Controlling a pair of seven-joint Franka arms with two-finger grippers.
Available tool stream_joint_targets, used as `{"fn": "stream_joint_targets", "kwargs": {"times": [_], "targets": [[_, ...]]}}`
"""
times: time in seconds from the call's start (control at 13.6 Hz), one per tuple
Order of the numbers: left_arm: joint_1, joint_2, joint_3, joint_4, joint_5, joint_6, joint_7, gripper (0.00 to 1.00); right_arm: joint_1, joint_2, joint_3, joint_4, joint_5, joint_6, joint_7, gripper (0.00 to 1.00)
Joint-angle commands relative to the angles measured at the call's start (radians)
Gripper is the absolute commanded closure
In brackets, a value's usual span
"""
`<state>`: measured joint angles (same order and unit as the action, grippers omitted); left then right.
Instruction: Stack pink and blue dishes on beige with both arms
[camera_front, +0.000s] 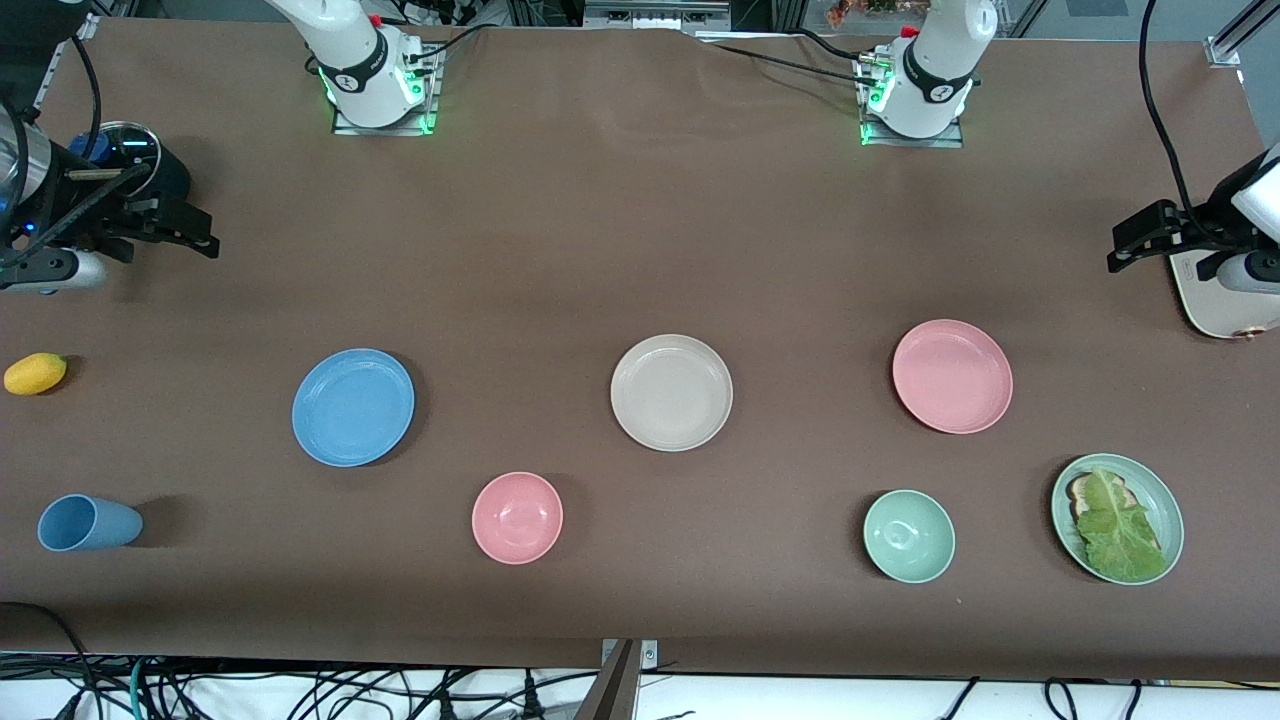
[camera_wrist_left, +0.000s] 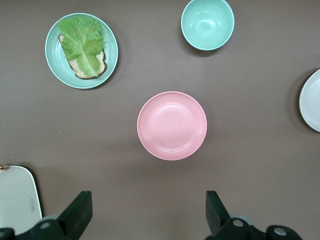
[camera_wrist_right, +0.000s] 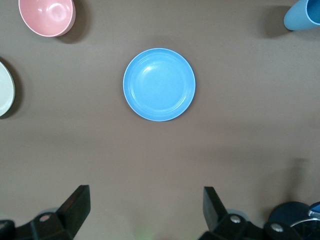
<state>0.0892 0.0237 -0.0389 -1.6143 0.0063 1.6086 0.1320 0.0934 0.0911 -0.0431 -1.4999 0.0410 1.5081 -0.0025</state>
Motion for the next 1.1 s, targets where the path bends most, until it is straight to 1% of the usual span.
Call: {"fn": "stream_joint_targets", "kwargs": {"times": [0.0,0.15,1.03], "targets": [[-0.002,0.007,0.002,0.019,0.003,0.001,0.023,0.00,-0.004,-0.019,0.005,-0.024,-0.003,0.009,0.007,0.00],[-0.003,0.007,0.002,0.017,0.003,0.007,0.023,0.00,-0.006,-0.007,0.002,0.001,0.000,0.011,-0.007,0.00],[-0.011,0.015,0.002,0.017,0.003,0.007,0.023,0.00,-0.012,-0.001,0.002,0.003,0.000,0.014,-0.004,0.00]]}}
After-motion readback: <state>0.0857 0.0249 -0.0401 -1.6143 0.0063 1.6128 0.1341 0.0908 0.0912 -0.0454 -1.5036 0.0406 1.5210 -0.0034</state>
